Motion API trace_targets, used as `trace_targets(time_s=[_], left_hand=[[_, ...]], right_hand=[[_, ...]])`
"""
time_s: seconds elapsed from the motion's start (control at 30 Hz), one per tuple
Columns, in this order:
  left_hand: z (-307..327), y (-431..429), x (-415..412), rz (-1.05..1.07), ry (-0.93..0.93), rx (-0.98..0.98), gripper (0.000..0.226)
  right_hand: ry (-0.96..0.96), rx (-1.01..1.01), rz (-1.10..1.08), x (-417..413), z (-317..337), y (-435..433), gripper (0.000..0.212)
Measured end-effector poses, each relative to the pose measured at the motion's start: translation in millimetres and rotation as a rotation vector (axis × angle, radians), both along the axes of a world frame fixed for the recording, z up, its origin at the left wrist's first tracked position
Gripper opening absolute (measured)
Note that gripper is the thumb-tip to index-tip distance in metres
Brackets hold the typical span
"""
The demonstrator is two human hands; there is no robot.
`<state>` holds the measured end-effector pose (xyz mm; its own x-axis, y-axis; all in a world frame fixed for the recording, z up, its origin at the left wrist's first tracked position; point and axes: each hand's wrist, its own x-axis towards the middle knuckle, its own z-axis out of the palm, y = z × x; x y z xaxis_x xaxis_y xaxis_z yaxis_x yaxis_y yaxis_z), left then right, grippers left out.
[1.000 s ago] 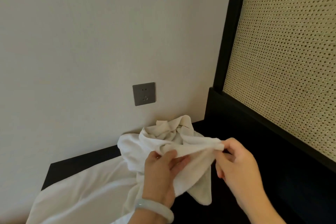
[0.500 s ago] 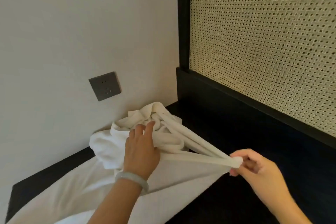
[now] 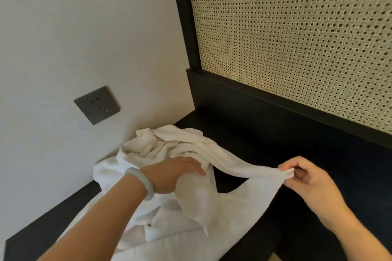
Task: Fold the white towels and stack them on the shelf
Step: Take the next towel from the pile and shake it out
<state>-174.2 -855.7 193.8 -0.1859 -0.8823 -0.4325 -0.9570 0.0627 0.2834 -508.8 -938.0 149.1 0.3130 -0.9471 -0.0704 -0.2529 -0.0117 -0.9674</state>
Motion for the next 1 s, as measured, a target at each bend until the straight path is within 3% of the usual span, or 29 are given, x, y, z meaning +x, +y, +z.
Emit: trace_targets(time_s=[0.17, 0.23, 0.3, 0.47, 0.6, 0.77, 0.93, 1.0], left_hand=[[-19, 11, -16, -0.06, 0.096, 0.026, 0.09], [-34, 19, -25, -0.222, -0.063, -0.142, 0.082], [-44, 25, -27, -0.299, -0.237, -0.345, 0.058], [-23, 11, 0, 0.033, 0.065, -0.431, 0.014], [0, -19, 28, 0.304, 0.229, -0.361, 0.006], [-1, -65, 31, 0.125, -0.14, -0.067, 0.017], [-24, -97, 10, 0.022, -0.701, -0.091, 0.036], [-26, -99, 9, 0.097, -0.786, -0.09, 0.036]], right_hand=[[-0.047, -0.001, -0.151, 4, -8, -6, 0.021], [-0.056, 0.003, -0.192, 6, -14, -7, 0.02], [-0.06, 0.006, -0.21, 7, -18, -7, 0.02], [-0.049, 0.016, -0.212, 9, -27, -12, 0.021], [-0.042, 0.041, -0.233, 19, -36, -17, 0.02], [-0.066, 0.06, -0.276, 28, -50, -19, 0.019], [-0.04, 0.053, -0.301, 31, -60, -20, 0.021], [-0.026, 0.05, -0.339, 29, -64, -20, 0.022]])
